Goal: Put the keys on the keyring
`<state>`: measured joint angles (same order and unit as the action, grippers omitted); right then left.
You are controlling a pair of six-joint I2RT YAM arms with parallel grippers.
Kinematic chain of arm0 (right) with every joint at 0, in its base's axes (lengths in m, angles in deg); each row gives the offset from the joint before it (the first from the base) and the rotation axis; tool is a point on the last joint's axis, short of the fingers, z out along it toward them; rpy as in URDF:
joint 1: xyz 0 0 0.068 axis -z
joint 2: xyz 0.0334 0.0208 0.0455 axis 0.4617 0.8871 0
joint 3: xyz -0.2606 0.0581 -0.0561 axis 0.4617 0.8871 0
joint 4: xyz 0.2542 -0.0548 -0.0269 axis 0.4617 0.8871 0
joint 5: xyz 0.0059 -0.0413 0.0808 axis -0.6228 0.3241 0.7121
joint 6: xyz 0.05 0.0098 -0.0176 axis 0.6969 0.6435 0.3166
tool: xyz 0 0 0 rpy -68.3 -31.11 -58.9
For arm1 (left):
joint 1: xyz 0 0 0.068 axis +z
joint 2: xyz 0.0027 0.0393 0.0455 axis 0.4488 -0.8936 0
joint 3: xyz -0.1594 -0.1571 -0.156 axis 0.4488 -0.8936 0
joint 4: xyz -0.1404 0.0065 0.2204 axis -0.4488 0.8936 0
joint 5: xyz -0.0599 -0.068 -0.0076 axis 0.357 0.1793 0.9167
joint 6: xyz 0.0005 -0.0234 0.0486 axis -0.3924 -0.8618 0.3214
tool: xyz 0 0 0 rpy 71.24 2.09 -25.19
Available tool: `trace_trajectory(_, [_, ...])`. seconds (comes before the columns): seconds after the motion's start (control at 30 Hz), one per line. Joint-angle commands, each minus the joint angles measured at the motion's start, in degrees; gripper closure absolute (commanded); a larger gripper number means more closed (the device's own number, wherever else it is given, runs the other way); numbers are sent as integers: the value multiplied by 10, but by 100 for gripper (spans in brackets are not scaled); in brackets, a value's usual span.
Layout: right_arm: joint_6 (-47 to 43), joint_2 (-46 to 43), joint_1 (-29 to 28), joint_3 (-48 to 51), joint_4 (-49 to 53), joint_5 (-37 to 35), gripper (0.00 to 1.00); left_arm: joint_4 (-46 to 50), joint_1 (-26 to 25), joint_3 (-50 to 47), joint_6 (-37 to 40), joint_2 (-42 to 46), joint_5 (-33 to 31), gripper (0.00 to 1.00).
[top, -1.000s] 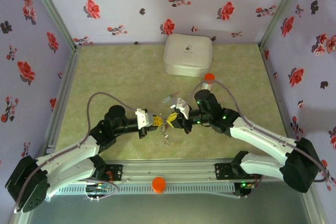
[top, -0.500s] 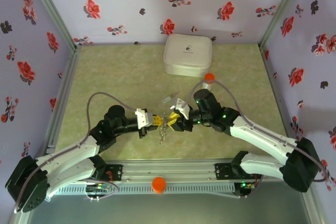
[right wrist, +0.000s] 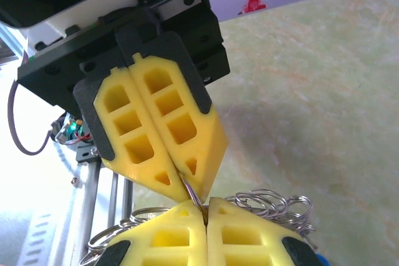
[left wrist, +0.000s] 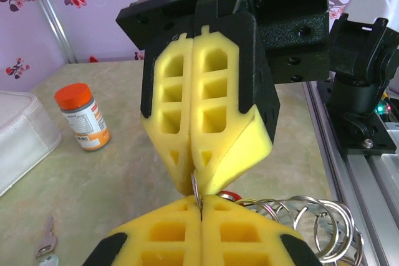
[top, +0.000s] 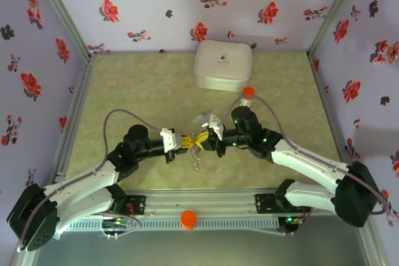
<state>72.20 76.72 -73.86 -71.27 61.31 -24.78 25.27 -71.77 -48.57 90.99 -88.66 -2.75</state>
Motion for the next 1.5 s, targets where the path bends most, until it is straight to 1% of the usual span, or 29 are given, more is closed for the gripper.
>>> trace_trajectory(0.0, [-9,0,-4,-4,-9,4,100,-25,-4,13,-1,10,-6,100])
trace_trajectory(0.03, [-24,-2,-6,-13,16,-4,100,-13,-4,15,-1,14,-25,100])
trace_trajectory(0.07, [-47,-4,-11,-27,50,-15,100,9,-4,20,2,20,-51,91])
trace_trajectory(0.1, [-74,-3,-16,-44,90,-29,100,46,-4,28,17,27,-63,80])
trace_trajectory(0.13, [-99,-1,-21,-61,126,-42,100,78,-4,34,32,32,-68,78])
trace_trajectory(0.2, [-148,8,-33,-99,206,-69,100,147,-5,55,62,36,-70,78])
trace_trajectory(0.3, [-183,25,-40,-145,280,-92,100,232,-7,87,100,33,-67,78])
trace_trajectory(0.37, [-200,37,-45,-170,312,-103,100,258,-8,100,112,31,-58,74])
trace_trajectory(0.43, [-210,50,-50,-192,332,-112,100,262,-8,104,116,30,-44,70])
trace_trajectory(0.47, [-213,56,-53,-201,339,-115,100,260,-8,105,117,29,-37,69])
trace_trajectory(0.57, [-221,72,-60,-217,345,-108,100,251,-8,109,113,23,-25,70])
trace_trajectory(0.73, [-227,83,-74,-229,345,-115,100,234,-8,115,110,10,-13,72])
trace_trajectory(0.8, [-229,86,-81,-232,349,-124,100,232,-7,118,110,4,-10,74])
trace_trajectory(0.97, [-208,71,-82,-224,314,-104,100,247,-8,133,110,-11,4,80])
trace_trajectory(1.0, [-206,69,-84,-222,308,-105,100,250,-8,135,109,-13,7,83])
trace_trajectory(1.07, [-204,69,-85,-221,306,-107,100,252,-8,138,110,-14,10,90])
trace_trajectory(1.1, [-202,69,-85,-218,305,-108,100,254,-8,139,110,-14,11,97])
trace_trajectory(1.13, [-196,68,-85,-215,301,-112,100,253,-8,139,109,-12,13,100])
trace_trajectory(1.17, [-188,64,-85,-210,294,-120,100,253,-8,139,107,-10,14,100])
trace_trajectory(1.2, [-174,56,-84,-199,281,-132,97,247,-8,136,101,-6,14,100])
trace_trajectory(1.23, [-152,44,-77,-184,261,-137,86,234,-8,129,91,-1,13,100])
trace_trajectory(1.27, [-132,31,-68,-163,238,-132,79,213,-8,119,80,3,11,100])
trace_trajectory(1.3, [-101,11,-53,-137,202,-117,72,170,-8,99,52,10,4,100])
trace_trajectory(1.37, [-39,-24,-29,-74,129,-92,65,34,-8,46,-19,11,-9,100])
trace_trajectory(1.4, [-16,-39,-25,-43,94,-79,62,-55,-8,14,-59,4,-17,100])
trace_trajectory(1.43, [1,-50,-25,-22,70,-69,62,-132,-8,-8,-94,-7,-24,100])
trace_trajectory(1.47, [21,-56,-25,-6,52,-64,61,-179,-8,-22,-112,-17,-28,100])
